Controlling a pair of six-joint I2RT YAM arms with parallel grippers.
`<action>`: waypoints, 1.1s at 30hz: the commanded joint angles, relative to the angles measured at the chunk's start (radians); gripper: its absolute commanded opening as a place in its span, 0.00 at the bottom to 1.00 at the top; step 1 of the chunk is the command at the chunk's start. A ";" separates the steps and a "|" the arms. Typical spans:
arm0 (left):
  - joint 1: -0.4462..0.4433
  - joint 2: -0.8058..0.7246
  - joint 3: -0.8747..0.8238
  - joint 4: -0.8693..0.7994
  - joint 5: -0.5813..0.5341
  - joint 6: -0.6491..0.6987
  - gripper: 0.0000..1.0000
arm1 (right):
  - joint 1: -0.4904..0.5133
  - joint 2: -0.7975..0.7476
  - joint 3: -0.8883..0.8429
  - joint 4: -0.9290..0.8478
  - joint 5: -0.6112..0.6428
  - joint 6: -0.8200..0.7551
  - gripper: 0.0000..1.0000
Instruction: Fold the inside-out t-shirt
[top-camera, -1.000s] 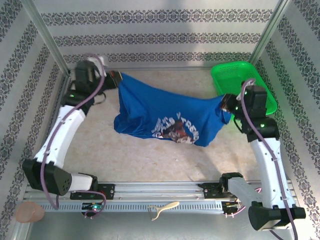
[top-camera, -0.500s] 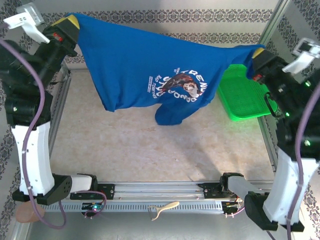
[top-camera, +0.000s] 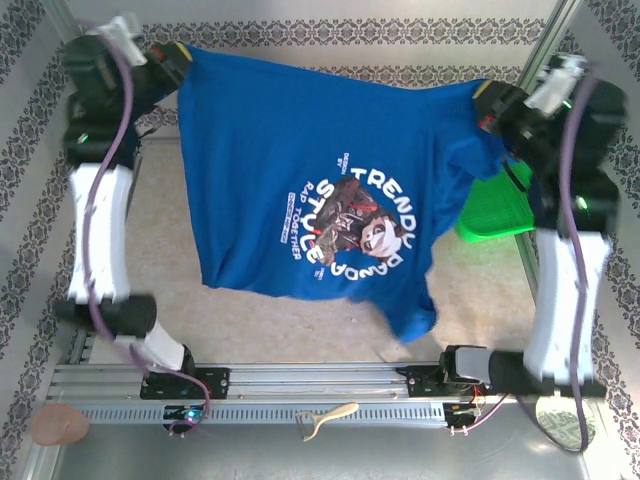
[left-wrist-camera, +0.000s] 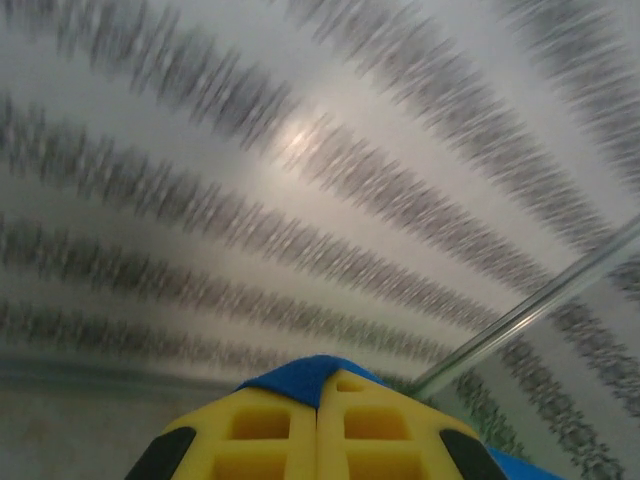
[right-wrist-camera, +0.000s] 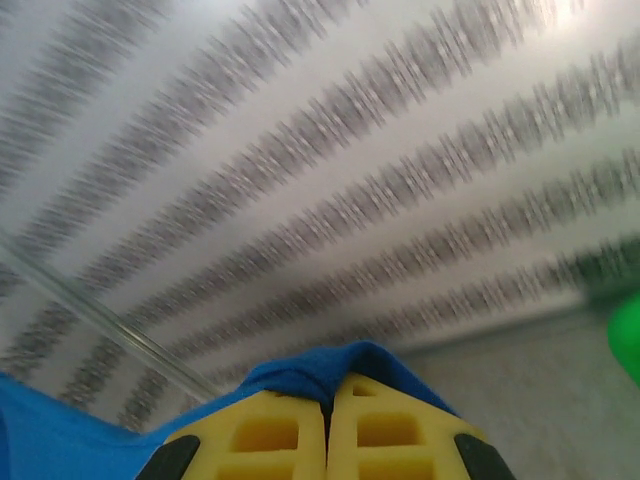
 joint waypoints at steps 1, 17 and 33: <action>0.018 0.058 0.087 -0.065 0.075 -0.099 0.00 | -0.014 0.011 0.059 0.010 -0.002 0.026 0.00; 0.022 -0.005 0.259 -0.175 0.049 -0.065 0.00 | -0.014 -0.075 0.180 -0.037 -0.002 0.050 0.00; 0.028 -0.210 0.222 -0.114 0.012 -0.128 0.00 | -0.015 -0.089 0.525 -0.123 -0.018 0.060 0.00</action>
